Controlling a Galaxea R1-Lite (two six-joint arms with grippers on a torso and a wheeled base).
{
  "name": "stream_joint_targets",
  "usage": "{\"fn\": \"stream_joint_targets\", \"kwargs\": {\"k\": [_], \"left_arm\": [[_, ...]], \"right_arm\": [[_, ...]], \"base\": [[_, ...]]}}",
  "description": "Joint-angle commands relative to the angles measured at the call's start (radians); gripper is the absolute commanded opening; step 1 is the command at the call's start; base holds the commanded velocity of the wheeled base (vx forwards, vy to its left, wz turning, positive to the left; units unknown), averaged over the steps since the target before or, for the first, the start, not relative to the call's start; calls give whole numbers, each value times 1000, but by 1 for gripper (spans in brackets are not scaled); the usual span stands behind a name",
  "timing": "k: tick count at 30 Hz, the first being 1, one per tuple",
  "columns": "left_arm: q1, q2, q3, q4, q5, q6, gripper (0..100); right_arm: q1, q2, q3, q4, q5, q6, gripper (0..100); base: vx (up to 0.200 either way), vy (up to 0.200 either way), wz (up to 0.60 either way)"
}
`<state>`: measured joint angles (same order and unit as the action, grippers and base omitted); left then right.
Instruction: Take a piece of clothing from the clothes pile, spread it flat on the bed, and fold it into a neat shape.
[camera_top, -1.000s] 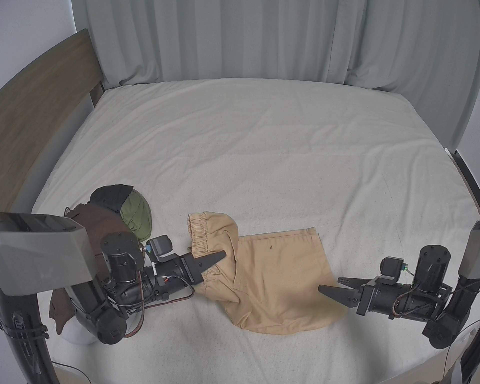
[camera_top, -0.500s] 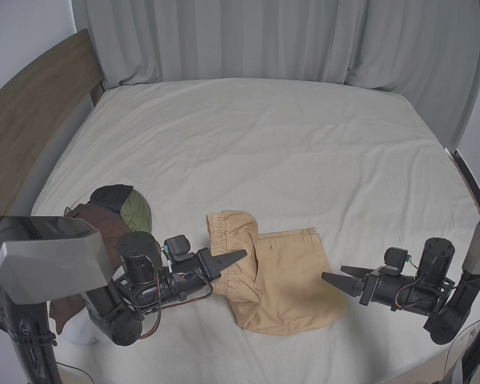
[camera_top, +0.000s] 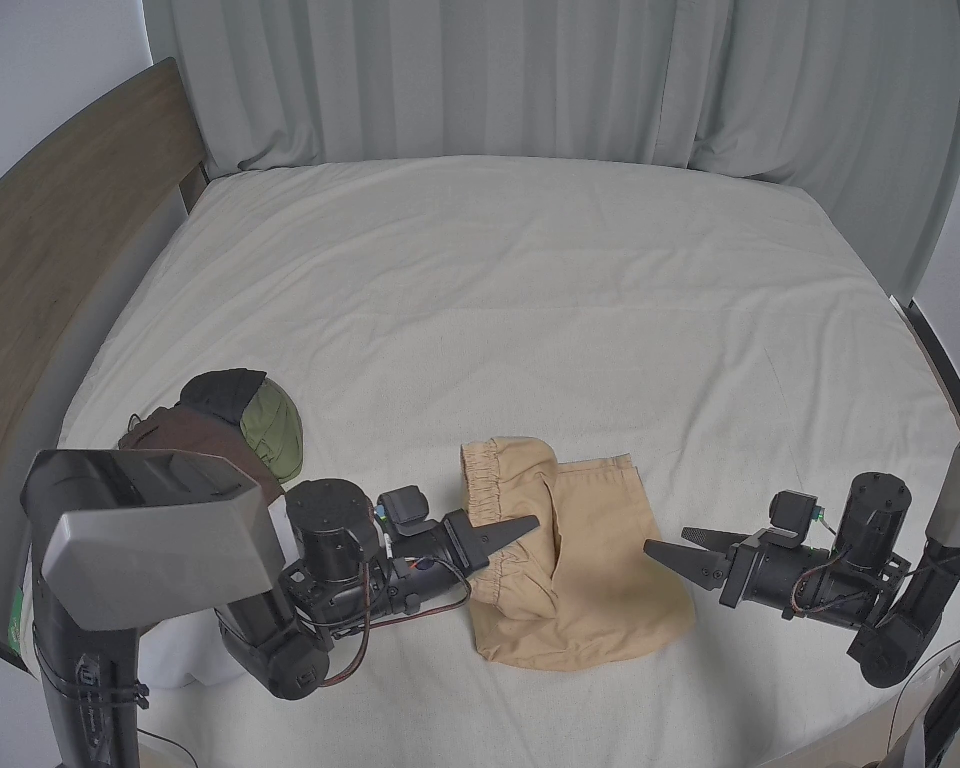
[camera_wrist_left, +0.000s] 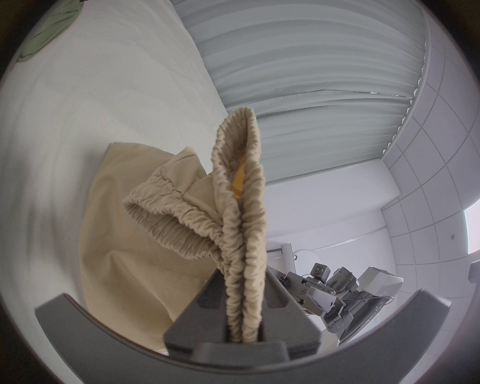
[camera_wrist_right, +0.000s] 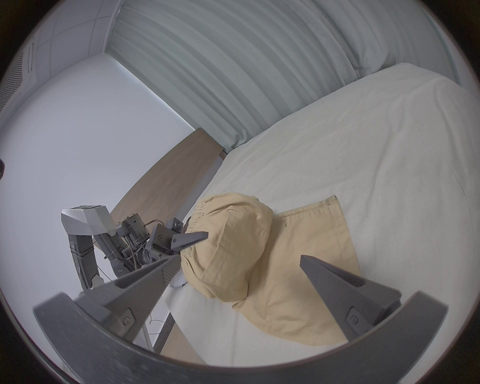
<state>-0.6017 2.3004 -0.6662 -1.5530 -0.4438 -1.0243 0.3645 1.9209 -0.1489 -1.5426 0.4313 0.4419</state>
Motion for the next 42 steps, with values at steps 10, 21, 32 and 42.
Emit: {"fn": "stream_joint_targets", "kwargs": {"k": [10,21,32,42], "left_arm": [[-53,122,-96,-2,11,43,0],[-59,171,-141,-2,34,95,0],[-64,180,-182,-2,89,96,100],[-72,177,-168,-2,149,153,100]], "right_arm": [[-1,0,-8,-1,0,3,100],[-2,0,-9,-1,0,3,100],[-2,0,-6,-1,0,3,100],[8,12,0,1,0,3,100]], "base": [[0,0,0],[0,0,0],[0,0,0],[0,0,0]]}}
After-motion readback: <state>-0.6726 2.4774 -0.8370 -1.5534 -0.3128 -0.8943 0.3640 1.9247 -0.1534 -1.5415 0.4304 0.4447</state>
